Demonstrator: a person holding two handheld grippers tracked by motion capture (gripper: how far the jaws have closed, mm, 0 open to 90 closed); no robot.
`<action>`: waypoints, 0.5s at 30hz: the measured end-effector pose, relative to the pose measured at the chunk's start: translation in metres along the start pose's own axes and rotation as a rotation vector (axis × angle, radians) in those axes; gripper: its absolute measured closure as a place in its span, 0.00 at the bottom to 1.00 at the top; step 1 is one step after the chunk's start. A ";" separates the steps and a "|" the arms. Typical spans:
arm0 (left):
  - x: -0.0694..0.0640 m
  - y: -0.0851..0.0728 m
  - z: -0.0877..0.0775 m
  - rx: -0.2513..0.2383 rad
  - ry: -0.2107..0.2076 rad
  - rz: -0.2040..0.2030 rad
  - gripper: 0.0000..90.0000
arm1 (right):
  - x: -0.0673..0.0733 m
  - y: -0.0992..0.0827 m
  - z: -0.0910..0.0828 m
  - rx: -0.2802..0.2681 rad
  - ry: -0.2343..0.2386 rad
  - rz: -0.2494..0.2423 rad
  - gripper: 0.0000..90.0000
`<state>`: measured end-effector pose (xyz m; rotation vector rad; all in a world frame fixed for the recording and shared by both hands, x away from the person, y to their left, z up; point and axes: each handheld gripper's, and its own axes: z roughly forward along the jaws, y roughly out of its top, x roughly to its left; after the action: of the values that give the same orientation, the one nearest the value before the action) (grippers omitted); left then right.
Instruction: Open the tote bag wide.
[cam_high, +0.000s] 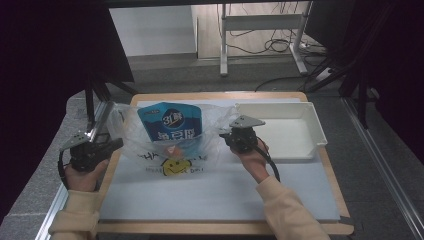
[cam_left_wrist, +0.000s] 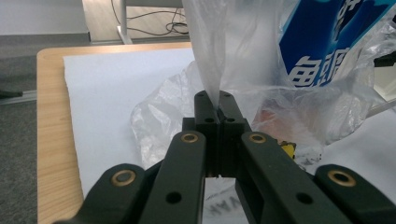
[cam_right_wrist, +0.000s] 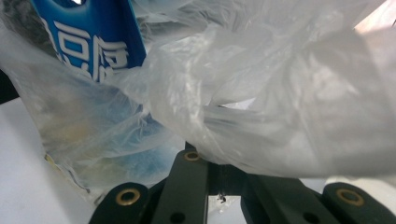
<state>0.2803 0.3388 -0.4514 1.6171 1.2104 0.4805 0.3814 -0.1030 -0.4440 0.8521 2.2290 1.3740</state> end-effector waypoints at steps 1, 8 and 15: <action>0.001 -0.003 0.001 0.007 0.004 -0.007 1.00 | 0.001 -0.003 0.003 0.000 0.011 0.010 0.99; 0.003 -0.009 0.002 0.020 0.014 -0.011 1.00 | 0.005 -0.011 0.009 0.003 0.028 0.012 0.99; 0.002 -0.015 0.005 0.038 0.021 -0.014 1.00 | 0.010 -0.024 0.016 0.022 0.046 0.021 0.99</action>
<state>0.2780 0.3376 -0.4672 1.6389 1.2522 0.4693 0.3767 -0.0943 -0.4730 0.8626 2.2796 1.3943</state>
